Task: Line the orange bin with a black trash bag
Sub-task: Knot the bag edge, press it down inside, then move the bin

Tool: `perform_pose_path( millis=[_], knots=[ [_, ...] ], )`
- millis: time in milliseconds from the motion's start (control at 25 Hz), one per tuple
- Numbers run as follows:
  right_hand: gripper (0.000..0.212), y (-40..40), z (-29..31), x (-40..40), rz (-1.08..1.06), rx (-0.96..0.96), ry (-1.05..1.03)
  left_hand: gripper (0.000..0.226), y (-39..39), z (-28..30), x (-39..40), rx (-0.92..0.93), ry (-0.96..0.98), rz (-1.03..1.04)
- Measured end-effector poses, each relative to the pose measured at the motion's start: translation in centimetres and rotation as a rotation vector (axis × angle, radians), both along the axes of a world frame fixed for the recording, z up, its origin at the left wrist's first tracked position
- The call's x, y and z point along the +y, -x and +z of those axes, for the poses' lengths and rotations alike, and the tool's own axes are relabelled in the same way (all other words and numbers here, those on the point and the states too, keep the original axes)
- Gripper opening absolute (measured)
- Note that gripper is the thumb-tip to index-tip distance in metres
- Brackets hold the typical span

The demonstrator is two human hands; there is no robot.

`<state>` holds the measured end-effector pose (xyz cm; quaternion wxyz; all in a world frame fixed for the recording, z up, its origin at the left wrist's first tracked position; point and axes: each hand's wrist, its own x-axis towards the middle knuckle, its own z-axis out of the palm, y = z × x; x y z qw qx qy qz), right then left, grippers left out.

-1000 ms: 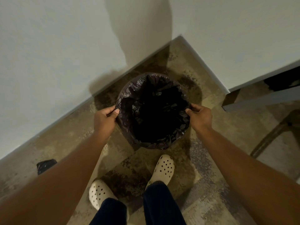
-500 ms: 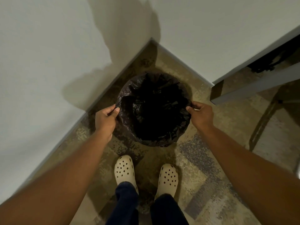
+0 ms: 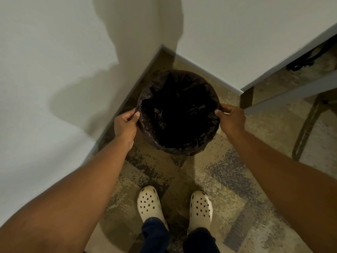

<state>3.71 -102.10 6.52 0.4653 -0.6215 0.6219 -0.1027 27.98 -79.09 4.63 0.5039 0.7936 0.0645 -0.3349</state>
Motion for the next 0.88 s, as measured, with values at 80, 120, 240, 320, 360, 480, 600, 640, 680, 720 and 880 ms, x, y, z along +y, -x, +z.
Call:
perform_pose_path(
  millis=[80, 120, 240, 320, 360, 480, 600, 640, 680, 720, 880],
  knots=[
    [0.032, -0.5, -0.4, -1.2, -0.012, -0.008, -0.004, 0.041, -0.7, -0.2, -1.4, 0.002, 0.018, 0.0],
    [0.033, -0.7, -0.5, -1.7, -0.02, -0.012, -0.008, 0.04, -1.0, -0.3, -2.0, -0.002, 0.024, -0.003],
    [0.034, -1.6, -1.1, -2.8, -0.046, -0.034, -0.032, 0.04, -2.0, -0.7, -3.4, -0.012, 0.02, -0.011],
    [0.034, -2.0, -1.3, -3.2, -0.058, -0.05, -0.028, 0.04, -2.5, -1.0, -4.0, -0.018, 0.025, -0.004],
    [0.034, -2.1, -1.5, -3.4, -0.063, -0.055, -0.024, 0.04, -2.7, -1.2, -4.3, -0.019, 0.023, -0.003],
    [0.034, -2.4, -2.2, -3.6, -0.067, -0.074, -0.022, 0.04, -3.0, -1.9, -4.9, -0.005, 0.012, 0.0],
    [0.036, -2.6, -2.9, -4.2, -0.09, -0.081, -0.026, 0.037, -3.4, -2.5, -5.5, 0.033, 0.044, 0.006],
    [0.038, -2.7, -3.0, -4.5, -0.096, -0.082, -0.026, 0.037, -3.6, -2.6, -5.9, 0.035, 0.048, 0.009],
    [0.039, -2.9, -3.1, -4.8, -0.099, -0.082, -0.025, 0.037, -3.7, -2.7, -6.2, 0.035, 0.048, 0.011],
    [0.039, -3.0, -3.2, -5.0, -0.097, -0.081, -0.026, 0.037, -3.8, -2.7, -6.5, 0.035, 0.047, 0.012],
    [0.04, -3.7, -3.6, -5.5, -0.093, -0.083, -0.03, 0.038, -4.3, -3.2, -6.9, 0.022, 0.036, 0.002]
  ],
)
